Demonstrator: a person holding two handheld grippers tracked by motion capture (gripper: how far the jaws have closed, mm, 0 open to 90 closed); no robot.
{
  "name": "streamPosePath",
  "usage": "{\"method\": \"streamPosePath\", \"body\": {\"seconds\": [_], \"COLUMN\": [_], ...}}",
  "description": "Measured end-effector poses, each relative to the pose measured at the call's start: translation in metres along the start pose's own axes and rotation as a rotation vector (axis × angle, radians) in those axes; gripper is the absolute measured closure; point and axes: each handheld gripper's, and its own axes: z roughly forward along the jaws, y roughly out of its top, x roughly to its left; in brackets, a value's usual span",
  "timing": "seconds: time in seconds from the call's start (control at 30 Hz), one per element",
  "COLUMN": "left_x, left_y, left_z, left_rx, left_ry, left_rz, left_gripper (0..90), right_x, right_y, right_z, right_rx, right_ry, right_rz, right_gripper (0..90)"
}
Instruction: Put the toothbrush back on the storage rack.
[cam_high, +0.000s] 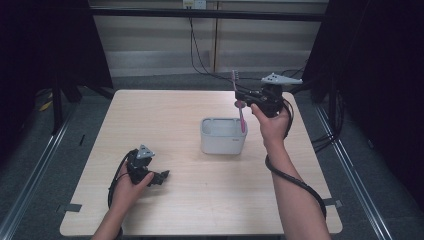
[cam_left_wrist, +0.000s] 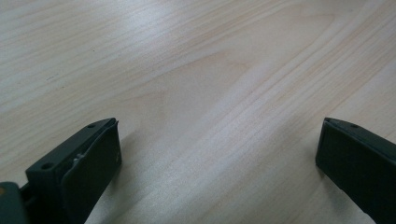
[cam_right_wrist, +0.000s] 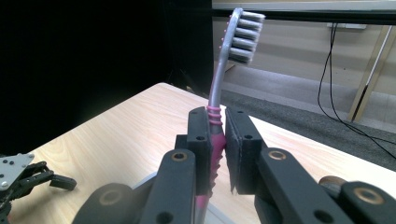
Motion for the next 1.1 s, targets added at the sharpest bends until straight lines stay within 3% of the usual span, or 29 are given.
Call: {"method": "streamPosePath", "body": {"seconds": [0.57,1.1], "left_x": [0.000,0.000], "left_y": [0.000,0.000], "left_z": [0.000,0.000], "left_rx": [0.000,0.000], "left_ry": [0.000,-0.001], "left_rz": [0.000,0.000], "left_gripper": [0.0,0.0], "right_x": [-0.007,-0.009], "right_y": [-0.006,-0.011], "right_z": [0.005,0.014], "right_rx": [-0.005,-0.004], "right_ry": [-0.039,-0.047], "right_rz": [0.010,0.004], "right_gripper": [81.2,81.2]}}
